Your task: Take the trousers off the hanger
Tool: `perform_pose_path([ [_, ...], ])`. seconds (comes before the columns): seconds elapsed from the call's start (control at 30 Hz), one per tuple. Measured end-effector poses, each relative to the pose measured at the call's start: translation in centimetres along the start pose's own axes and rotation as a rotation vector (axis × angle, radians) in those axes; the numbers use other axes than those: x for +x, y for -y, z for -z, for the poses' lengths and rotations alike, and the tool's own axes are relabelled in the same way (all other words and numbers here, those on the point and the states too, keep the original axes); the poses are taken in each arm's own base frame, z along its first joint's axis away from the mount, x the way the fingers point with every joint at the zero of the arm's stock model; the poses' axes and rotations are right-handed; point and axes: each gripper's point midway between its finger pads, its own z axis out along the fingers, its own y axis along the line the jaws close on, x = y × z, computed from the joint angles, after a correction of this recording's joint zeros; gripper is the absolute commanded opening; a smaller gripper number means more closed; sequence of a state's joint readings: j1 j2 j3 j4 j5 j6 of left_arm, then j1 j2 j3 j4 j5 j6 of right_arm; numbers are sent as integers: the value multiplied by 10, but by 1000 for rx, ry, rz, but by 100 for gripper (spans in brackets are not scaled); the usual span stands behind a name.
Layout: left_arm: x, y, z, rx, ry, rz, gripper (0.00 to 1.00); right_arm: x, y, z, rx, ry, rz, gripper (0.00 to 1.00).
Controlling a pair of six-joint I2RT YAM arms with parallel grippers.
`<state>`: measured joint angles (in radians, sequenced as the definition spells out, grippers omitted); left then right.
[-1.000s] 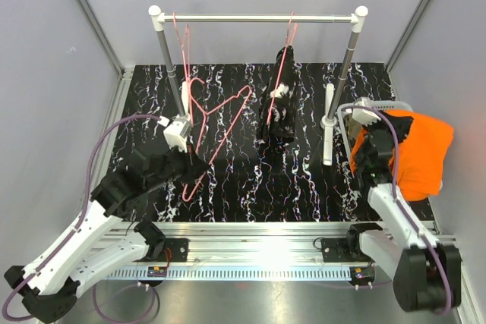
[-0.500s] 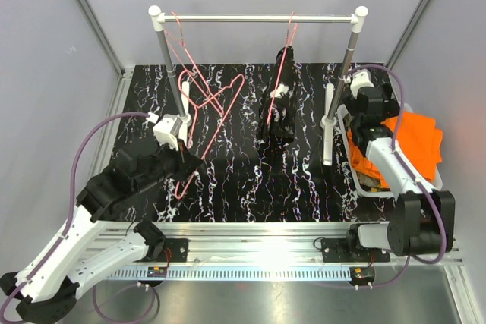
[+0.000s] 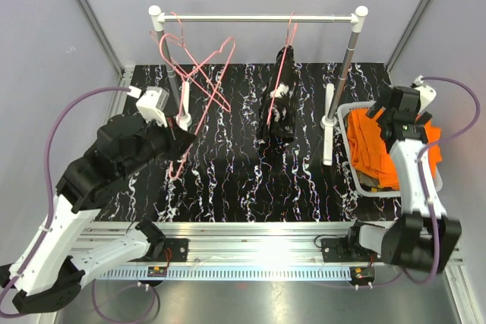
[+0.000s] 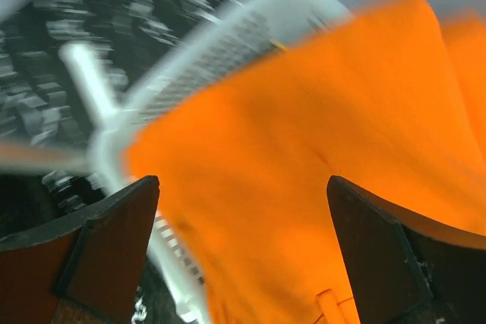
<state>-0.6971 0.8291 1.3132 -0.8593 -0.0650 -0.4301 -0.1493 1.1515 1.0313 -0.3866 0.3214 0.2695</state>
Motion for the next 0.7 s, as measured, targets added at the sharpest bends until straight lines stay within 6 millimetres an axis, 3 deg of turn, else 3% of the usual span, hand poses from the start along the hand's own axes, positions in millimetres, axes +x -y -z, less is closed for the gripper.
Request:
perform_pose_path([
  [0.13, -28, 4, 11, -23, 45, -3, 0, 63, 45, -47, 265, -219, -130, 100],
  [0.23, -47, 4, 14, -56, 73, -8, 0, 118, 61, -73, 356, -369, -172, 100],
  [0.3, -50, 2, 10, -84, 64, -13, 0, 133, 63, -84, 381, -403, -183, 99],
  [0.47, -31, -13, -17, -178, -46, -42, 0, 129, 60, -83, 361, -397, -194, 99],
  [0.57, -19, -23, -34, -241, -112, -63, 0, 118, 56, -67, 323, -402, -193, 100],
  [0.63, -11, -28, -42, -280, -150, -81, 0, 99, 52, -43, 284, -385, -189, 99],
  [0.7, -9, -31, -47, -316, -172, -99, 0, 62, 44, -15, 212, -302, -206, 100],
])
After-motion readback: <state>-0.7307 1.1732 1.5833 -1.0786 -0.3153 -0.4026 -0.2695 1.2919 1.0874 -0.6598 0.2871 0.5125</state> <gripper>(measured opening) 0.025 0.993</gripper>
